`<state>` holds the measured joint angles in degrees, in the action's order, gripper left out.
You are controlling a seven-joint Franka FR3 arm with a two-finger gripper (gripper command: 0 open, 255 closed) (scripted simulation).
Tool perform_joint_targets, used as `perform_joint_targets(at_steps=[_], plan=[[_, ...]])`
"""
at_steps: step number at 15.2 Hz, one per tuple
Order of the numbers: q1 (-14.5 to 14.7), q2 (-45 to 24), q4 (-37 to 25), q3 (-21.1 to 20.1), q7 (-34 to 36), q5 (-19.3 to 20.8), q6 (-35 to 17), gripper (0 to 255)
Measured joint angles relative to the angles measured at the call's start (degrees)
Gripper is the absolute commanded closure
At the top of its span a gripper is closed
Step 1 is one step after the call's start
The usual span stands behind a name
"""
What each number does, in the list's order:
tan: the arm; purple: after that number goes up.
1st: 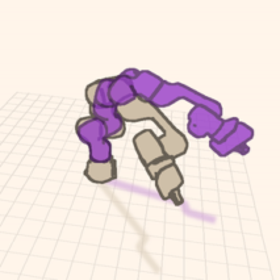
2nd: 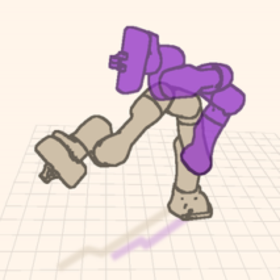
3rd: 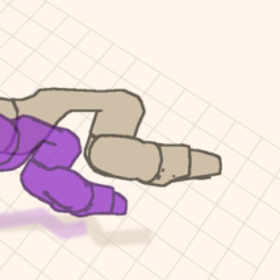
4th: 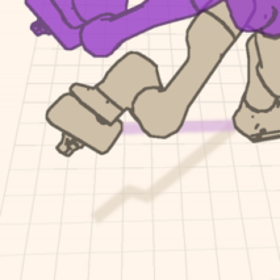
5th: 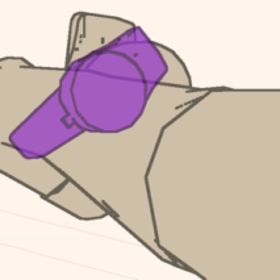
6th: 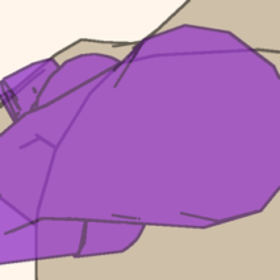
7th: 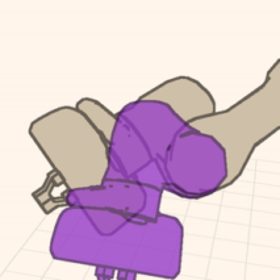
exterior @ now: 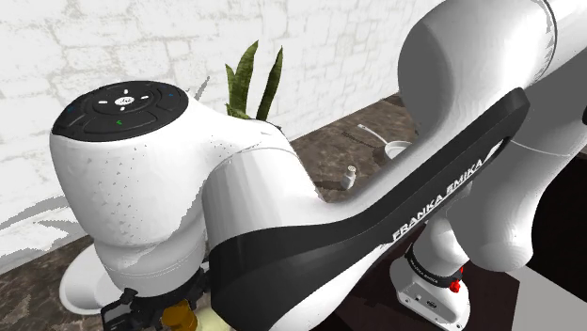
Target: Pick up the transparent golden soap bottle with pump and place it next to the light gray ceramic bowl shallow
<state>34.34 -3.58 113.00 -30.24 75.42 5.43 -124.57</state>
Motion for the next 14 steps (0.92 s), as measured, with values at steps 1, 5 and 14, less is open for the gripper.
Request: perform_joint_targets(at_steps=[1,5,14], plan=[[0.0,-0.2,0.2,0.0,0.1,0.2,-0.3,255],[0.0,-0.4,0.3,0.0,0.2,0.3,-0.7,255],[0.0,0.2,-0.1,-0.1,0.1,-0.1,0.2,0]])
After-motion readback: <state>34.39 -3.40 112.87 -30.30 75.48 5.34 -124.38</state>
